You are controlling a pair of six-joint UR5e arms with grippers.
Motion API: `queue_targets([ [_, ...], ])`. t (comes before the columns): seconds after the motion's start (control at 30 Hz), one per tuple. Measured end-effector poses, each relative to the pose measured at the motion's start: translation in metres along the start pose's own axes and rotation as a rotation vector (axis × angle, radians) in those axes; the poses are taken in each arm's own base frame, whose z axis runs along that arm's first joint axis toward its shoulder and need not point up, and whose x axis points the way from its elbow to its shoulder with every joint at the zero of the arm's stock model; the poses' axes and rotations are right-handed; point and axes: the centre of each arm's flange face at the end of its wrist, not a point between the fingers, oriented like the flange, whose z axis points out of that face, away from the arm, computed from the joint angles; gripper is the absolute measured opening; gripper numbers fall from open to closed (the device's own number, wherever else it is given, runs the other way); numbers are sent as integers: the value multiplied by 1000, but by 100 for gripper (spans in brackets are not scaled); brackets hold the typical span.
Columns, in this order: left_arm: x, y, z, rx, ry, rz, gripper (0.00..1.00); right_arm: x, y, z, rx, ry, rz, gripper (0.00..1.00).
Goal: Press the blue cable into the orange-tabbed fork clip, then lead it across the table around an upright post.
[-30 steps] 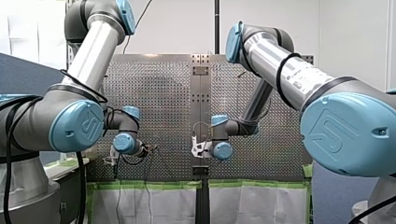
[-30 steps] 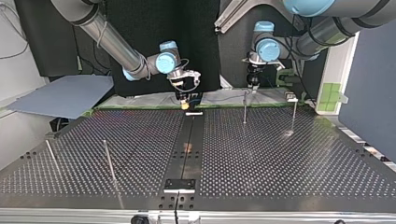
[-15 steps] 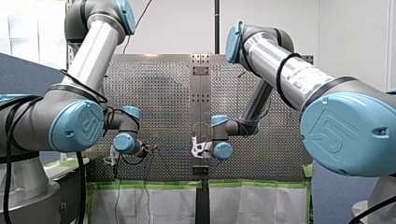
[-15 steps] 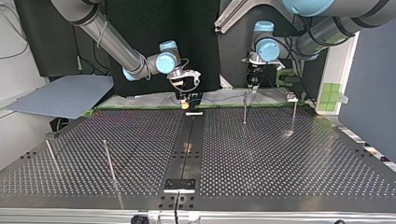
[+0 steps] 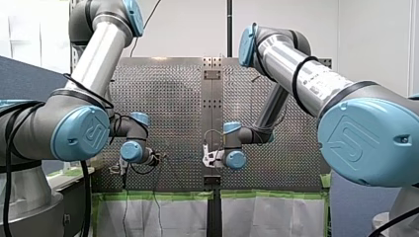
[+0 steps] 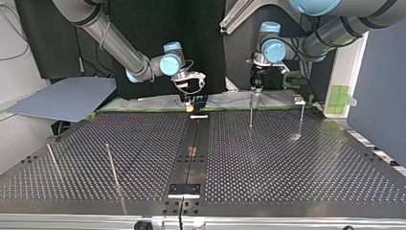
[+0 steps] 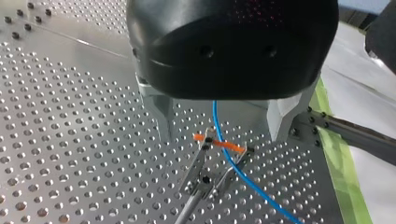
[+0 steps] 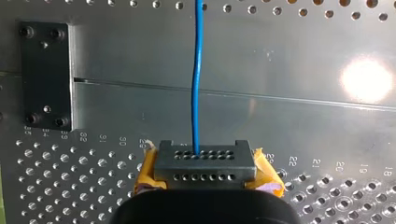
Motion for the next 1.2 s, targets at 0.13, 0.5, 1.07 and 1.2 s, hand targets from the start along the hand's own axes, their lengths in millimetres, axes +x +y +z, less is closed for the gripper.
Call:
queue_targets([
  [0.13, 0, -3, 0, 9, -1, 3, 100, 0, 0, 0, 1, 0, -1, 0],
  [0.5, -2, -10, 2, 18, -9, 16, 100, -1, -2, 0, 3, 1, 3, 0],
  [1.07, -13, -32, 18, 51, -51, -64, 100, 0, 1, 1, 0, 3, 6, 0],
  [1.2, -14, -36, 18, 57, -54, -80, 100, -1, 1, 0, -1, 2, 6, 0],
])
